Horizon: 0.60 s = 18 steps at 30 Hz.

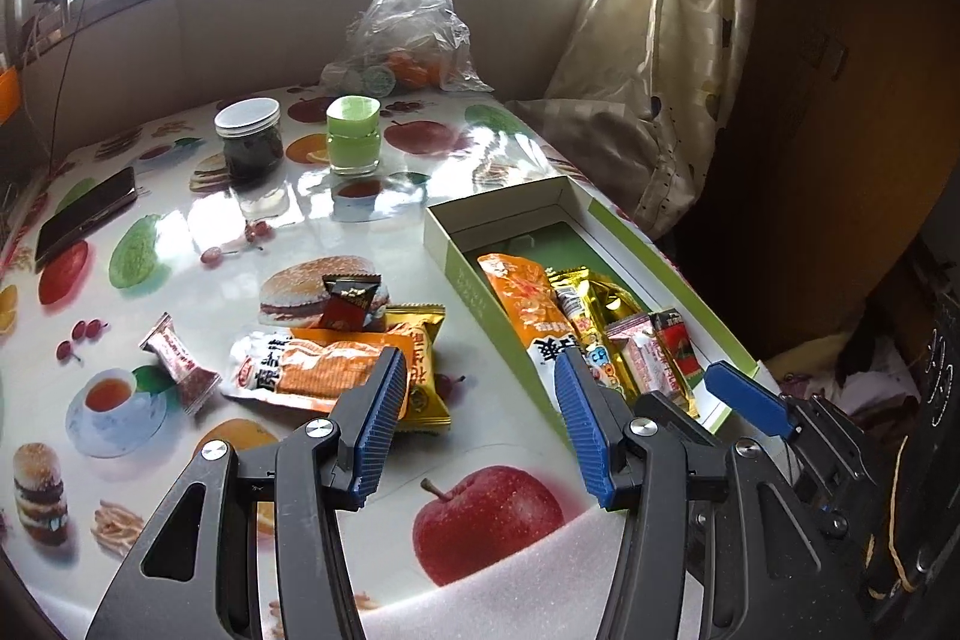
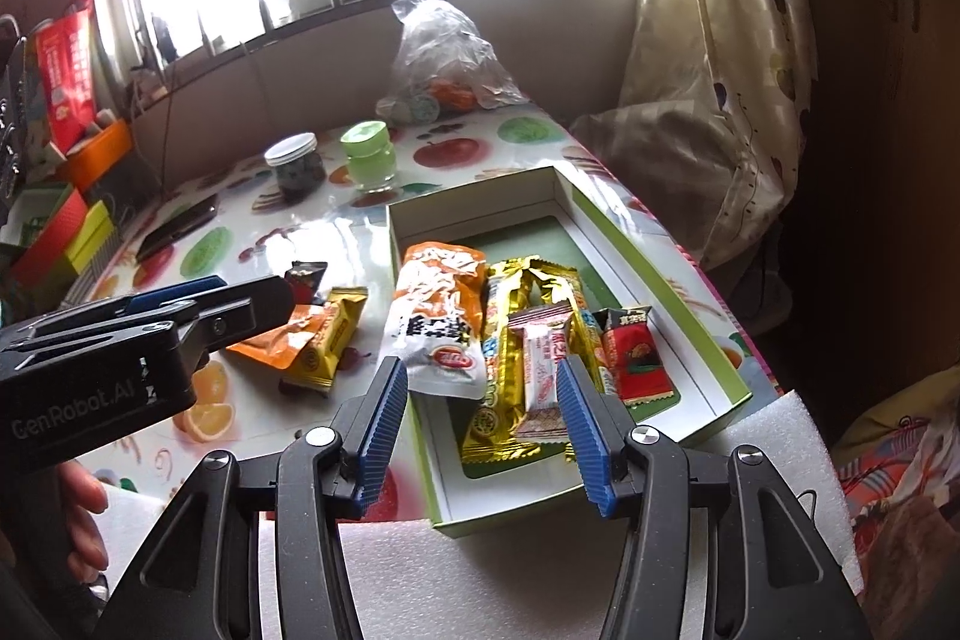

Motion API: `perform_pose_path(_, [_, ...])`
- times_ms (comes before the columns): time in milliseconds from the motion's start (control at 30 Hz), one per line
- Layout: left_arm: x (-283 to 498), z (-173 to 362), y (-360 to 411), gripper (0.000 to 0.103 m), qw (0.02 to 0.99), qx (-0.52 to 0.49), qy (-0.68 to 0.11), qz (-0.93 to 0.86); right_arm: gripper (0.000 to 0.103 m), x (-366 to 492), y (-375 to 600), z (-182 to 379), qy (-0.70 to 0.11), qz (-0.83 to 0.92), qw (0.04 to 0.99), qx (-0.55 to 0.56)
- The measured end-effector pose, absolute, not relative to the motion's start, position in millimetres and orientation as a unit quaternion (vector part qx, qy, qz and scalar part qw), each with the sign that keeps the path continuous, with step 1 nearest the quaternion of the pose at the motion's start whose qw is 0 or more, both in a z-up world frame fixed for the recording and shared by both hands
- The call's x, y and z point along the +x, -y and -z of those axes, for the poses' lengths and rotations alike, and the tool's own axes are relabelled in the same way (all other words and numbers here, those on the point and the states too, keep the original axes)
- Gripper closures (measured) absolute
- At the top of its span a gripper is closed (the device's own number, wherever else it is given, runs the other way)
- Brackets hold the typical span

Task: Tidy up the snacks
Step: 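Withdraw both grippers from the box toward the remaining snacks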

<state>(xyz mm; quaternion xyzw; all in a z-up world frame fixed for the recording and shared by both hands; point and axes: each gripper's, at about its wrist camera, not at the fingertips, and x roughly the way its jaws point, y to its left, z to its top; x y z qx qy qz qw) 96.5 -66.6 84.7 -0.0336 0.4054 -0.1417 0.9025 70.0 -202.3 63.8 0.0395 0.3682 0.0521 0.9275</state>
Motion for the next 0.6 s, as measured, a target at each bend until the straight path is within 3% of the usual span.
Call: perform_pose_path(600, [64,-82,16,0.050,0.918,-0.018,-0.386,0.082,0.052,68,164,-59,-0.369,-0.087,0.925,0.015])
